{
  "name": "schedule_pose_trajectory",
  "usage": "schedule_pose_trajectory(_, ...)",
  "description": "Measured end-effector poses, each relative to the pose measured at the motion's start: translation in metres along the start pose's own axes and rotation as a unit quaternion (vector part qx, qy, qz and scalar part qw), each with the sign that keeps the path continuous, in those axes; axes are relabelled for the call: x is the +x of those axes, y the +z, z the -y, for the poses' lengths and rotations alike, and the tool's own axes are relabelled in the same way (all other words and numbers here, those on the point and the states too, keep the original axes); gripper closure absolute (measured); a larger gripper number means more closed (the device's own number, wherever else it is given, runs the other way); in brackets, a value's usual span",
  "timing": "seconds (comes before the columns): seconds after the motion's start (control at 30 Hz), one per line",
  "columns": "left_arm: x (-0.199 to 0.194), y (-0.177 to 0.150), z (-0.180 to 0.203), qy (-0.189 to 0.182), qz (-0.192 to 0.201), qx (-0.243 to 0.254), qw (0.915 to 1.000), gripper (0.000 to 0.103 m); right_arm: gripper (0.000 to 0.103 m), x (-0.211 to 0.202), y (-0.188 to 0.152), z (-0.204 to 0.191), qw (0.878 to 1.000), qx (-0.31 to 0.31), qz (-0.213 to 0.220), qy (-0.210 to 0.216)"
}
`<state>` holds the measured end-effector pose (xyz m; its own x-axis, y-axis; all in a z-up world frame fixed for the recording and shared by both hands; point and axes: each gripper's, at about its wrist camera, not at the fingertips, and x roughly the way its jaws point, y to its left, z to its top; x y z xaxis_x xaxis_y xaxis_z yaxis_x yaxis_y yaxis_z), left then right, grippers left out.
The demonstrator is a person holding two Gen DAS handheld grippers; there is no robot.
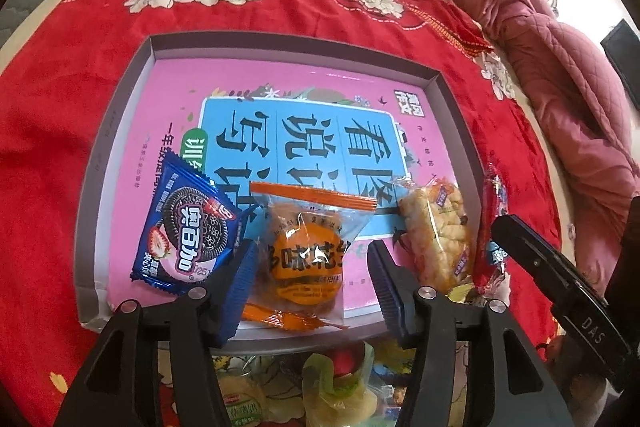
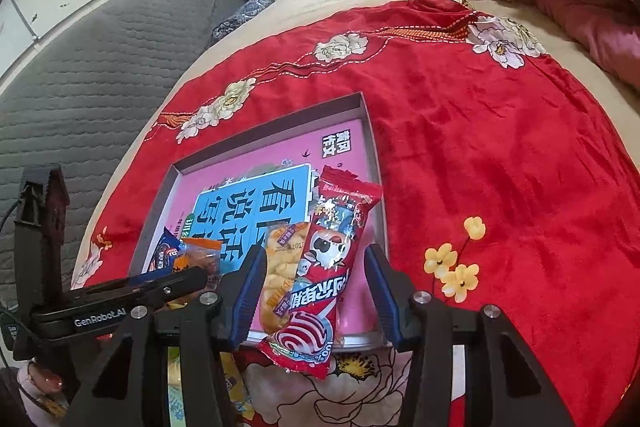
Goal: Organize snacks
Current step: 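Lower the orange-labelled peanut bag into the box and open the left tool, then move both tools back from the box toward the remaining snack pile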
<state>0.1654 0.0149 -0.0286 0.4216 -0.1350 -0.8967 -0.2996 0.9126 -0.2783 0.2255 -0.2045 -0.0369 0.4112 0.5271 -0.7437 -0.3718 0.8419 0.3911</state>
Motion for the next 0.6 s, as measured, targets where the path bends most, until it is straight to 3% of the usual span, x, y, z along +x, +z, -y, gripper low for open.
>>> schedule_pose_trajectory(0.33,-0.015,0.002,-0.002,0.001,0.012,-0.002,0.9999,0.043,0.053,-0.003,0.001,0.002,1.0,-0.004,0.004,-0.017)
schedule_pose_trajectory(0.6,-0.031,0.001,-0.006,0.002,0.022,-0.001,0.9997,0.043,0.053,-0.009,0.003,-0.001,1.0,-0.006,0.018,-0.002)
